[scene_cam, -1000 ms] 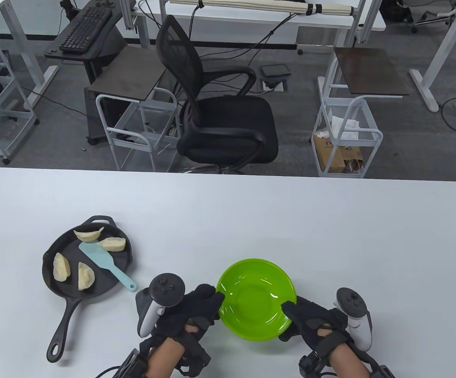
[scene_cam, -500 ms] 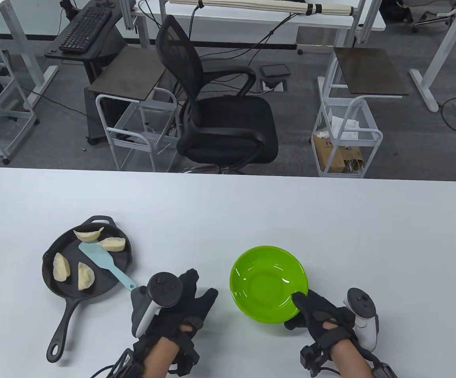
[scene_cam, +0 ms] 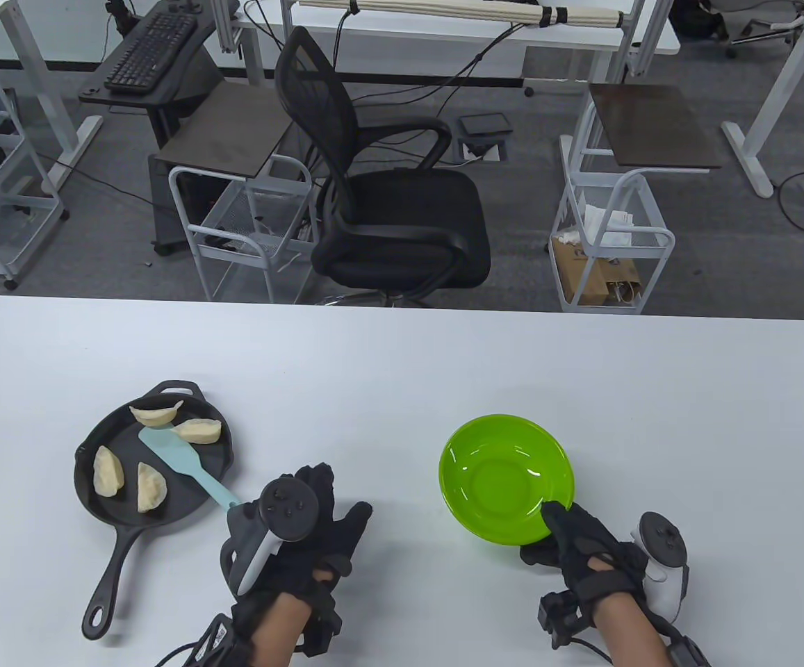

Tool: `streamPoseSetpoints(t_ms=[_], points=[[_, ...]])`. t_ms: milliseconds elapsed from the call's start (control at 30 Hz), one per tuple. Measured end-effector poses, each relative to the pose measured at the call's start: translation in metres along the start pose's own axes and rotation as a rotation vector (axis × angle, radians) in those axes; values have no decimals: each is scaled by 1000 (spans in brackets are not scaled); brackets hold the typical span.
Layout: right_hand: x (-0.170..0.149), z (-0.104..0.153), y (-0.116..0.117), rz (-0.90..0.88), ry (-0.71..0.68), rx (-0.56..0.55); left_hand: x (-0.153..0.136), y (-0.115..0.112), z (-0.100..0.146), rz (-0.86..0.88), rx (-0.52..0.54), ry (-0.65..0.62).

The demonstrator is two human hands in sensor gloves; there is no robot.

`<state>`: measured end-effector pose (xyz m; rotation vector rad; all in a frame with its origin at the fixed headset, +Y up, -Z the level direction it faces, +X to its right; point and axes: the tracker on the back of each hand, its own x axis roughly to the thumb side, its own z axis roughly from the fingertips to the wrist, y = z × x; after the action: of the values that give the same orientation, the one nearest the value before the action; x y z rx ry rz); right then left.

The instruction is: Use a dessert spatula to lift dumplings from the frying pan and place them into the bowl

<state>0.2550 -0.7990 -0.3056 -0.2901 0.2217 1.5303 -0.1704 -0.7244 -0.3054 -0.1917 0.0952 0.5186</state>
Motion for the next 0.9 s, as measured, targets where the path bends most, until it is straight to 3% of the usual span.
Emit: streamPoseSetpoints(t_ms=[633, 900], points=[[10, -59, -46, -152, 180, -344, -2, 5, 1, 23, -39, 16], [11, -70, -57, -170, 232, -439, -3, 3, -1, 6, -59, 29]])
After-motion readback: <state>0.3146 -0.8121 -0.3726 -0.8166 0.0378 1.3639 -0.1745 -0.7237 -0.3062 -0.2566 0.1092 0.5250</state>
